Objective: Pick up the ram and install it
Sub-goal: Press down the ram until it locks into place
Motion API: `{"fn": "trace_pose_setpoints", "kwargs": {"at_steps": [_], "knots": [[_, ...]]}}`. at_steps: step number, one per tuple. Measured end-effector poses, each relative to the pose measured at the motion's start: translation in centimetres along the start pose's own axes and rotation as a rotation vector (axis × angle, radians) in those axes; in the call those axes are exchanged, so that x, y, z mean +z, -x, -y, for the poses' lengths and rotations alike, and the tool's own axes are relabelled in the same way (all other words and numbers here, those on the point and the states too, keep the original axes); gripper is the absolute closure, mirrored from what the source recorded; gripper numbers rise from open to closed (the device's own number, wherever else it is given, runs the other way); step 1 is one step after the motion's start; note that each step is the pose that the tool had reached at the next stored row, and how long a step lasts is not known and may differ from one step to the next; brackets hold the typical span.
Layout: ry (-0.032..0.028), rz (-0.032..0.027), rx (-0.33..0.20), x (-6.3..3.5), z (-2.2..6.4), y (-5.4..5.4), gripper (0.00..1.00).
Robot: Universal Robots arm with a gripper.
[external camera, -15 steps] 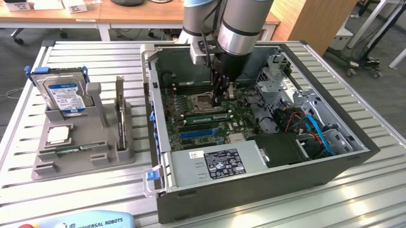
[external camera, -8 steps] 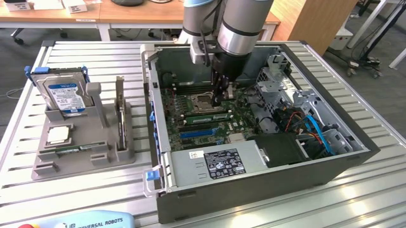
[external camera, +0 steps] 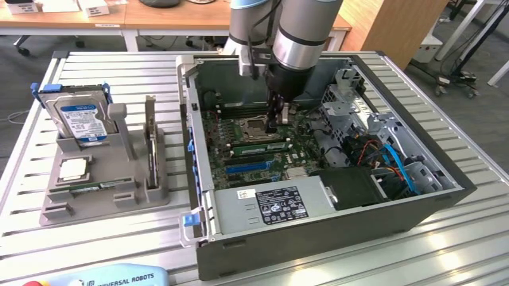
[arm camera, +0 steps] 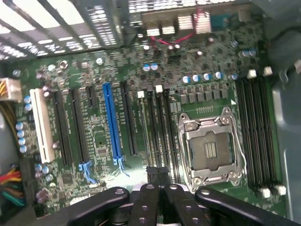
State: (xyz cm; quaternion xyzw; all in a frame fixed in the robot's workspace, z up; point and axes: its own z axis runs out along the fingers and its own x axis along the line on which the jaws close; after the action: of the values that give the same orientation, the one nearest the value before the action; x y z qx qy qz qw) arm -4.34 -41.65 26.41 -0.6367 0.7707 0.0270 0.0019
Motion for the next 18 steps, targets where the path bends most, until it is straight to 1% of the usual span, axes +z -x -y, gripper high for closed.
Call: {"fn": "trace_pose_setpoints", "kwargs": {"at_steps": [18], "knots": [[-0.0122,0.0129,0.326,0.09,0.0,0.0,0.9]]}}
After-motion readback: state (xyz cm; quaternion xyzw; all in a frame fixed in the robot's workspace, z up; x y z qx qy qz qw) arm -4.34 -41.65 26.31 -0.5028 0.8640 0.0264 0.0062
